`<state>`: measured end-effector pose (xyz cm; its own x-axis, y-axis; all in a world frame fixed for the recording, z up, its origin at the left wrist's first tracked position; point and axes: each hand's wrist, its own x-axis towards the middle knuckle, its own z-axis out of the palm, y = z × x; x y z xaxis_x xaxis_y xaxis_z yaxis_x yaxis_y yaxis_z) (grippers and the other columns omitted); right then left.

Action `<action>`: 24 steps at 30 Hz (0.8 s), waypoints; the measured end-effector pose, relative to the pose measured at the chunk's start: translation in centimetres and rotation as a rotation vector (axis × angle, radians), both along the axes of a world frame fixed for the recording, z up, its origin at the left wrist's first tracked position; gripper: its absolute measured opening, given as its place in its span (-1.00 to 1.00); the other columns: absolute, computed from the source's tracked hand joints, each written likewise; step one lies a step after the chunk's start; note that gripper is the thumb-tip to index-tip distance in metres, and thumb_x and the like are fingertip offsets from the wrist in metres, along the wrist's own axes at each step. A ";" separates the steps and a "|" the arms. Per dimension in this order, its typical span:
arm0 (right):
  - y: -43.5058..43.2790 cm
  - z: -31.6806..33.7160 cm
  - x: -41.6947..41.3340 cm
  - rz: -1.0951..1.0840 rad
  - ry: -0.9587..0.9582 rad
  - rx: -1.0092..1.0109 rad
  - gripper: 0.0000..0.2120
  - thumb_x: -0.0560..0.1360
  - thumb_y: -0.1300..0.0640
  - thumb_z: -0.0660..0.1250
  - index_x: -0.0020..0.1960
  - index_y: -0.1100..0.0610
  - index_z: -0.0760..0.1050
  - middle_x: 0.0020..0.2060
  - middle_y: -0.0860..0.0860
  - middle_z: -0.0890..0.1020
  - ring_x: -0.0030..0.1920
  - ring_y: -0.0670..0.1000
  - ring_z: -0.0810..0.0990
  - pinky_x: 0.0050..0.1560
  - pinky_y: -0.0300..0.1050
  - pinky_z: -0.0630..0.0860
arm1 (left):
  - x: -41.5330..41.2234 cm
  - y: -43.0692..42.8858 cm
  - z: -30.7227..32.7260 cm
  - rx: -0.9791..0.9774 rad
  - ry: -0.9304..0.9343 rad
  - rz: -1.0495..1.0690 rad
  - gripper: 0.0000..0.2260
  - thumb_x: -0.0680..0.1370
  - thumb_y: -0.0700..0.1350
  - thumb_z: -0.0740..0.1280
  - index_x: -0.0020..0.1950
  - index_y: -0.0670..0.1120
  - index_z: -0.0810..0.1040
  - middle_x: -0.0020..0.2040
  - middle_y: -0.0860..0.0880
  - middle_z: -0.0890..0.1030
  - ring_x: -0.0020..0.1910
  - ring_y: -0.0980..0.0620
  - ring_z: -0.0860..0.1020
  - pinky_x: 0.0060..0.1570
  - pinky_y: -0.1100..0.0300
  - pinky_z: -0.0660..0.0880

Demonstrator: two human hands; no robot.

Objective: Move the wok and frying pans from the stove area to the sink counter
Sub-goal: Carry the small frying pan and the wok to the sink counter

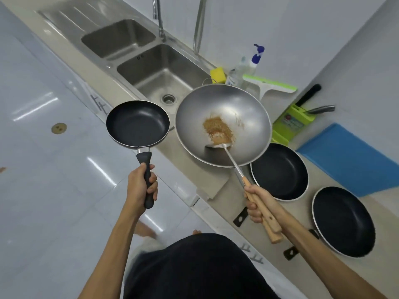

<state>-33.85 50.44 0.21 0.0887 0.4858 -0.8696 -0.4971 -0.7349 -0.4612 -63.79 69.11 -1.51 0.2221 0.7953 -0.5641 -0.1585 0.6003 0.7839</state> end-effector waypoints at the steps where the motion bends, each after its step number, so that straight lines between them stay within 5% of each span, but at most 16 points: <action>1: 2.2 -0.3 -0.9 0.004 -0.003 -0.002 -0.69 0.59 -0.04 0.23 -0.25 0.11 0.34 -0.55 -0.01 0.34 -0.67 -0.06 0.28 -0.65 -0.30 0.23 | -1.0 1.9 -0.3 0.001 -0.003 0.014 -0.75 0.61 0.01 0.13 0.03 -0.15 0.46 -0.47 0.02 0.35 -0.63 0.08 0.23 -0.68 0.25 0.32; 24: 54.5 -2.0 -29.4 0.035 0.011 0.113 -0.74 0.56 -0.04 0.26 -0.21 0.10 0.37 -0.54 -0.03 0.38 -0.64 -0.08 0.32 -0.63 -0.29 0.28 | -30.0 50.5 -0.4 -0.001 0.054 0.042 -0.73 0.67 0.02 0.08 0.04 -0.13 0.47 -0.47 0.05 0.40 -0.62 0.11 0.28 -0.67 0.25 0.33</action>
<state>-63.24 104.91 -1.82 0.0605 0.5836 -0.8098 -0.4774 -0.6955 -0.5370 -93.80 119.63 -1.90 0.1583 0.8024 -0.5755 -0.1411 0.5952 0.7911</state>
